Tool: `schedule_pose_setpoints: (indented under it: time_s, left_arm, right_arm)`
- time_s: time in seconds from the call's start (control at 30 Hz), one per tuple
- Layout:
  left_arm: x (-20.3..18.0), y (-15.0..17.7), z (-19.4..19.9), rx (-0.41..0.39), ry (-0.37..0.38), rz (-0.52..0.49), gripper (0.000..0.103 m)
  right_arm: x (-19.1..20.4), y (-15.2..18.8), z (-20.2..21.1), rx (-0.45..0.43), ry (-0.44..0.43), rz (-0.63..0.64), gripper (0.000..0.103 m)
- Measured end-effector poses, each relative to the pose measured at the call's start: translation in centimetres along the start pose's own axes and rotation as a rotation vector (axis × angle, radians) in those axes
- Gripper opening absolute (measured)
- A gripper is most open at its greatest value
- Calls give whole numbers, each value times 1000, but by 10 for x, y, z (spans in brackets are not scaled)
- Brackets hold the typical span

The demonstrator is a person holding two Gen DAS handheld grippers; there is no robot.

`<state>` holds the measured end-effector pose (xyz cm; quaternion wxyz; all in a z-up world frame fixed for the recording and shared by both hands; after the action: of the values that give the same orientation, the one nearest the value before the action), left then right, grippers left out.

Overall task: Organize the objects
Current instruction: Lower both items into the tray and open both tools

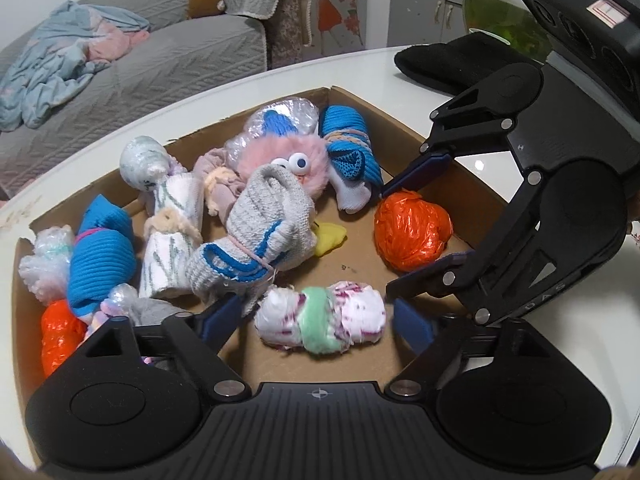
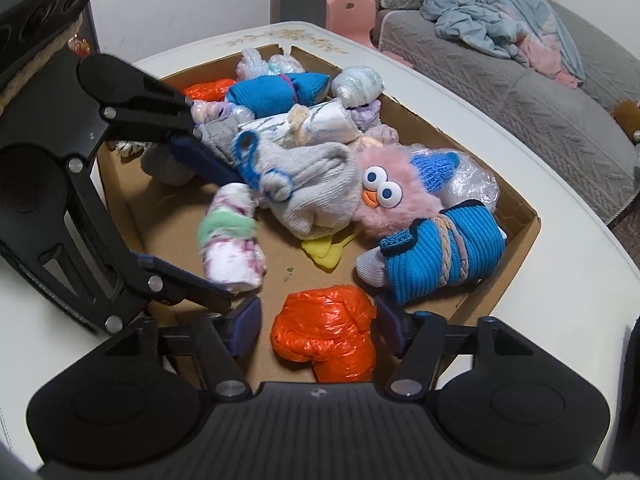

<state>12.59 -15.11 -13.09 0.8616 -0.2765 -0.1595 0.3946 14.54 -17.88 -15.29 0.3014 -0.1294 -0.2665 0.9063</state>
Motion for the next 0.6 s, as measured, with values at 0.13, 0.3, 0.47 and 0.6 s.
schedule_pose_setpoints:
  time_s: [0.13,0.3,0.47,0.6]
  left_arm:
    - [-1,0,7,-9,-11,15,97]
    - [0,3,18,-24,-39,42,102]
    - [0,8,32,-38,-72,82,102]
    - [-2,12,45,-57,-97,111,102]
  right_arm:
    - [0,-1,3,6,20,1,71]
    - [1,-2,13,-2,30,10,75]
    - [5,-4,22,-17,42,13,77]
    - [10,-5,29,-31,50,5,81]
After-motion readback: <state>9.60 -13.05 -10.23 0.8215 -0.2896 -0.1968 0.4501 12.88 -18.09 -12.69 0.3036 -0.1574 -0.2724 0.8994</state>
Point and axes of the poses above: each gripper's, at about its wrist camera, not at the fingertips, and z roughly against the way its jaws point, x to its left, y to its underside, the point moved 6 cm from there along -z, roughly the way its jaws point, and after that the axes turned 1 degree about -y, right-handed, at the moved point
